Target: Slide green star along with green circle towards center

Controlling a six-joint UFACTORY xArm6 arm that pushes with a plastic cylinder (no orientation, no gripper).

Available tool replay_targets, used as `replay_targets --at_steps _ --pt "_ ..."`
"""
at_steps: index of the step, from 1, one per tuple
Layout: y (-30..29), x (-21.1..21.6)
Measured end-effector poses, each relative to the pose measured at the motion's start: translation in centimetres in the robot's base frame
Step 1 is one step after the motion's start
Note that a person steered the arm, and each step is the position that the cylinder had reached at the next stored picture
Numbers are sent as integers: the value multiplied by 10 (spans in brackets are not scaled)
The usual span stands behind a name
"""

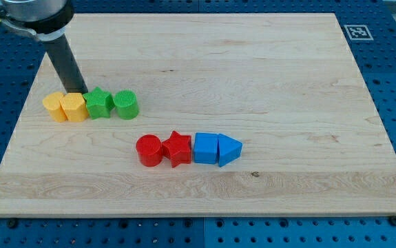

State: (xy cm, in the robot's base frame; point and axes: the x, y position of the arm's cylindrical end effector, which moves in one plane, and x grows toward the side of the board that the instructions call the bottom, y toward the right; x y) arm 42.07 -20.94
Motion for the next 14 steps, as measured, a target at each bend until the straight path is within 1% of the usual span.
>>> replay_targets --at_steps 7,8,9,10,11,12,13,14 --pt "67 5" --pt "63 -30" --pt "10 -58" --pt "-57 -39" --pt "-88 -1" --pt "-88 51" --pt "-73 83" --pt "-31 88"
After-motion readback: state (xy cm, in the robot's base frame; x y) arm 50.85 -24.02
